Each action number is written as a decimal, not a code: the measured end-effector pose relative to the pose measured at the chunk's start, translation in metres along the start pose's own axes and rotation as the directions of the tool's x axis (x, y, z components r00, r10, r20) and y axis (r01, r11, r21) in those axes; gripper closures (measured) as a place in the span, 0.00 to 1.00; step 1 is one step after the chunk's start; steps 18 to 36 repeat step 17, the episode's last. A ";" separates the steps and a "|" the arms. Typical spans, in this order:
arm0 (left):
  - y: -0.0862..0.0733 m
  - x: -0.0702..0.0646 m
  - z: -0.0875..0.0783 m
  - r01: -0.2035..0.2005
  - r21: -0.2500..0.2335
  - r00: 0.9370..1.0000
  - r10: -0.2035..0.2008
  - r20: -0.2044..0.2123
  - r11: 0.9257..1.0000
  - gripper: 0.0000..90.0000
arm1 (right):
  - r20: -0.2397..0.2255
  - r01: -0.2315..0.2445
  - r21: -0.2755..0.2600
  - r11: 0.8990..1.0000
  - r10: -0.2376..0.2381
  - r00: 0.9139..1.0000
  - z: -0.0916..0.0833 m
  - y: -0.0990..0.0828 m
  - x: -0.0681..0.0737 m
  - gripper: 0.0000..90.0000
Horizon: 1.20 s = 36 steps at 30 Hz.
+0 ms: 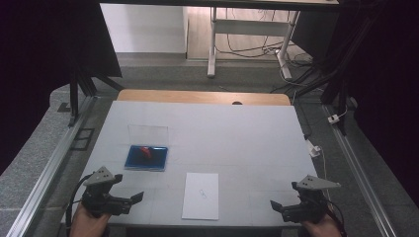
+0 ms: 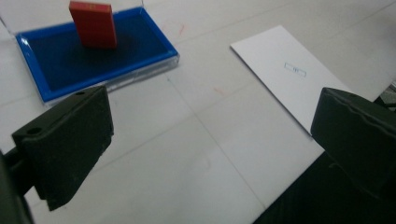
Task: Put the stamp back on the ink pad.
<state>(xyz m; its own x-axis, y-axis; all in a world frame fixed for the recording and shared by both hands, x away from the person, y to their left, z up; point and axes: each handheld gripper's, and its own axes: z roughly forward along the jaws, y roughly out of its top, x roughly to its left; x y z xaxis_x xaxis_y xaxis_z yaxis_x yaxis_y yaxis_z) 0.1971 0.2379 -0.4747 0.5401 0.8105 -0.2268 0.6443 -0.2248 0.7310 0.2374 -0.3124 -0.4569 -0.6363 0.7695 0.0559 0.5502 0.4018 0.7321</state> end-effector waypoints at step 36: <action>-0.011 -0.003 -0.005 -0.008 0.083 0.998 0.013 -0.055 0.996 0.00 | 0.012 0.007 0.024 1.000 -0.007 1.000 0.002 0.001 0.001 0.00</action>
